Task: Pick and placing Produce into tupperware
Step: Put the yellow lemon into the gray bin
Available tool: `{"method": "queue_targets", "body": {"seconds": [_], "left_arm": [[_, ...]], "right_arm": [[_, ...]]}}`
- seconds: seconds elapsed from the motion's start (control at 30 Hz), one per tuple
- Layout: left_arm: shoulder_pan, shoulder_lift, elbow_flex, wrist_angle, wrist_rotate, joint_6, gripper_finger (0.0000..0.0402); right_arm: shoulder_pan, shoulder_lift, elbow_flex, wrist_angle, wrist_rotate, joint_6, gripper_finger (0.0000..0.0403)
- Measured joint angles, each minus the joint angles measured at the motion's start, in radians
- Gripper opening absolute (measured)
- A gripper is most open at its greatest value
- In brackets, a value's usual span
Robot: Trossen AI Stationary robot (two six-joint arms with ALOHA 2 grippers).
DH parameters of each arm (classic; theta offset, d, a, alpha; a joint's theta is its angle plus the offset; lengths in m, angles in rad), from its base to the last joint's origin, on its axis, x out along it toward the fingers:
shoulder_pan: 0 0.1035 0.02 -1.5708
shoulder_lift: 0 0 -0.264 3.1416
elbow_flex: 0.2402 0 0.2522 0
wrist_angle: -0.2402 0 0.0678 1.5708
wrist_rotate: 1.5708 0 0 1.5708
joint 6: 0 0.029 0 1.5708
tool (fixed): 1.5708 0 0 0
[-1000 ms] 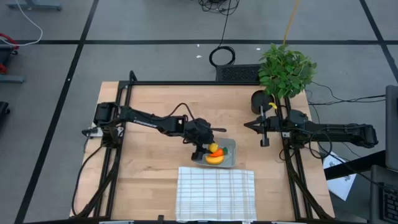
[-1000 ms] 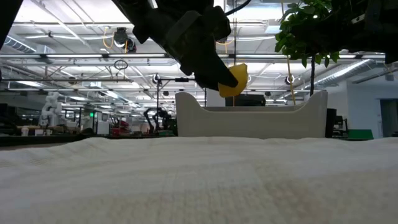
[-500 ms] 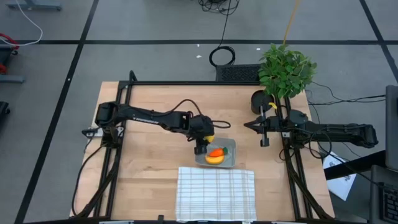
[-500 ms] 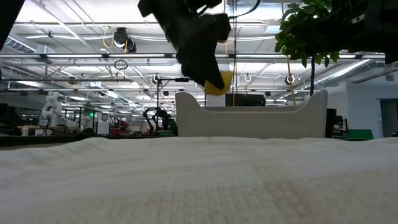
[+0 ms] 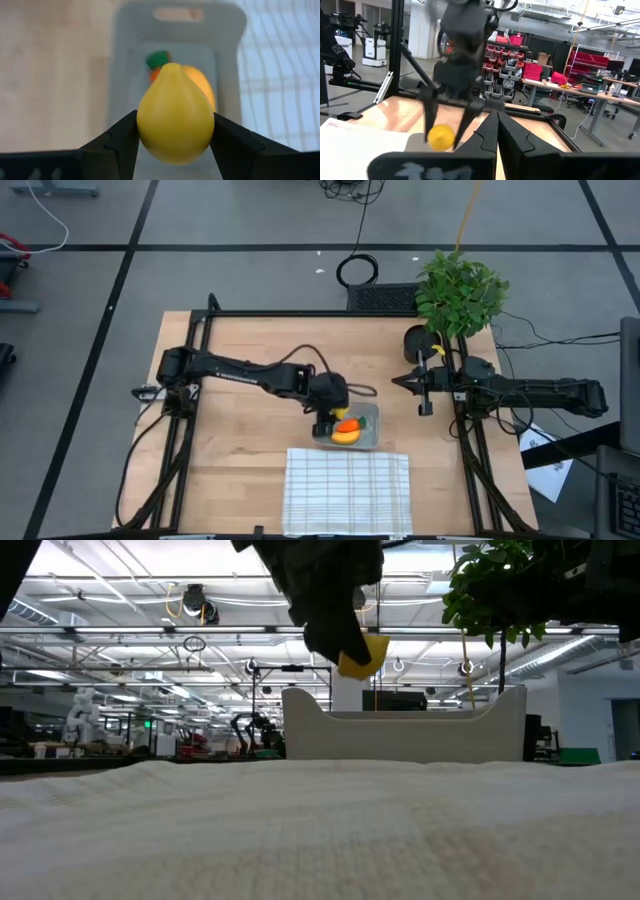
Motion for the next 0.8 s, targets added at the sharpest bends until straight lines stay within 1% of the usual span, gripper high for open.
{"method": "queue_targets", "body": {"seconds": [0.1, 0.2, 0.33, 0.4, 0.5, 0.57, 0.63, 0.7, 0.8], "left_arm": [[-0.019, 0.04, 0.0, 0.003, 0.015, 0.037, 0.0207], [-0.027, 0.068, -0.001, 0.008, 0.02, 0.037, 0.0207], [-0.014, 0.081, 0.005, 0.002, 0.019, -0.007, 0.0207], [-0.008, 0.086, 0.02, -0.039, 0.019, -0.025, 0.0207], [-0.009, 0.1, 0.051, -0.04, 0.013, -0.016, 0.0207], [-0.009, 0.105, 0.054, -0.061, 0.019, -0.005, 0.0207], [-0.01, 0.116, 0.055, -0.049, 0.038, 0.004, 0.0207], [-0.009, 0.12, 0.053, -0.081, 0.049, 0.004, 0.0207], [-0.009, 0.13, 0.055, -0.066, 0.053, 0.017, 0.0207]], "right_arm": [[0.0, 0.0, 0.0, -0.003, 0.0, 0.0, 0.0], [0.0, 0.002, 0.0, -0.004, 0.0, 0.0, 0.0], [0.0, 0.002, 0.0, -0.003, 0.0, 0.0, 0.0], [0.0, 0.005, 0.0, -0.004, 0.0, 0.0, 0.0], [0.0, 0.008, 0.0, -0.003, 0.0, 0.0, 0.0], [0.0, 0.015, 0.0, 0.0, 0.0, 0.0, 0.0], [0.0, 0.017, 0.0, -0.001, 0.0, 0.0, 0.0], [0.0, 0.024, 0.0, 0.002, 0.0, 0.0, 0.0], [0.0, 0.028, 0.0, 0.001, 0.001, -0.002, 0.0]]}}
